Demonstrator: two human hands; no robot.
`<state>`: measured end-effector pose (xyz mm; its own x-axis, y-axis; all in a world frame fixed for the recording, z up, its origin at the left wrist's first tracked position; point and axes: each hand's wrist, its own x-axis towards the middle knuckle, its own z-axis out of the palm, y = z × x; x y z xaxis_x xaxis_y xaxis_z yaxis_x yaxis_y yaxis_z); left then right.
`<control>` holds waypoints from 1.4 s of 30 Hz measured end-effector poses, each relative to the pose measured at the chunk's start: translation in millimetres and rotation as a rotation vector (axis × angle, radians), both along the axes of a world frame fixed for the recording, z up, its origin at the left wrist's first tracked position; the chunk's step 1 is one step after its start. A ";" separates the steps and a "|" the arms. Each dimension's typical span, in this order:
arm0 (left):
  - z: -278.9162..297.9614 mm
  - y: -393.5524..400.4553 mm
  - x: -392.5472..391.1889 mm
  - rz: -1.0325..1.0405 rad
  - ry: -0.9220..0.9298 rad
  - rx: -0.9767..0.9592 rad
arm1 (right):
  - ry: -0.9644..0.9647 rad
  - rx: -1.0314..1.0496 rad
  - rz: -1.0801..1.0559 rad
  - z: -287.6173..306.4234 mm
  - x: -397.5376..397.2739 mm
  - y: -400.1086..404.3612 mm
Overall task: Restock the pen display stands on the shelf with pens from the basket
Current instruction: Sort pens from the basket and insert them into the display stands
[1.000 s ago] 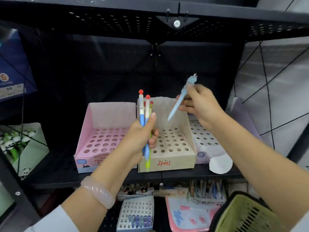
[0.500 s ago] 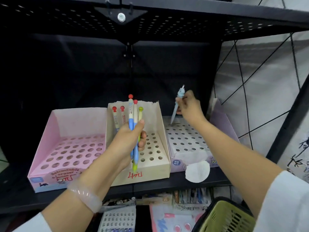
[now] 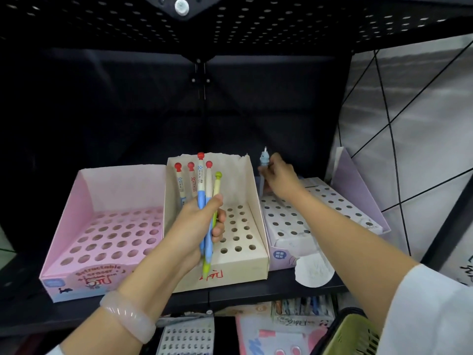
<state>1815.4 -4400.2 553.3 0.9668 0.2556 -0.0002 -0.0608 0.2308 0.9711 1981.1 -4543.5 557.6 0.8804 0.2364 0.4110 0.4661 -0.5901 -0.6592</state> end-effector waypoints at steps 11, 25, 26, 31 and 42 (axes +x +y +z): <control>-1.6 2.4 -5.2 -0.012 0.016 -0.048 | 0.073 -0.126 -0.004 -12.4 -14.2 -5.9; 4.5 -9.1 -25.4 -0.041 -0.030 -0.010 | 0.257 -0.728 -0.029 -28.2 -69.5 -55.1; 4.7 -9.6 -27.5 -0.042 -0.032 -0.009 | 0.255 -0.725 -0.034 -28.2 -72.5 -55.1; 7.7 -9.5 -36.3 -0.020 -0.027 0.001 | 0.269 -0.727 -0.037 -19.3 -84.6 -57.1; 10.0 3.6 -52.7 -0.042 -0.085 0.059 | 0.295 0.211 0.352 34.6 -160.4 14.5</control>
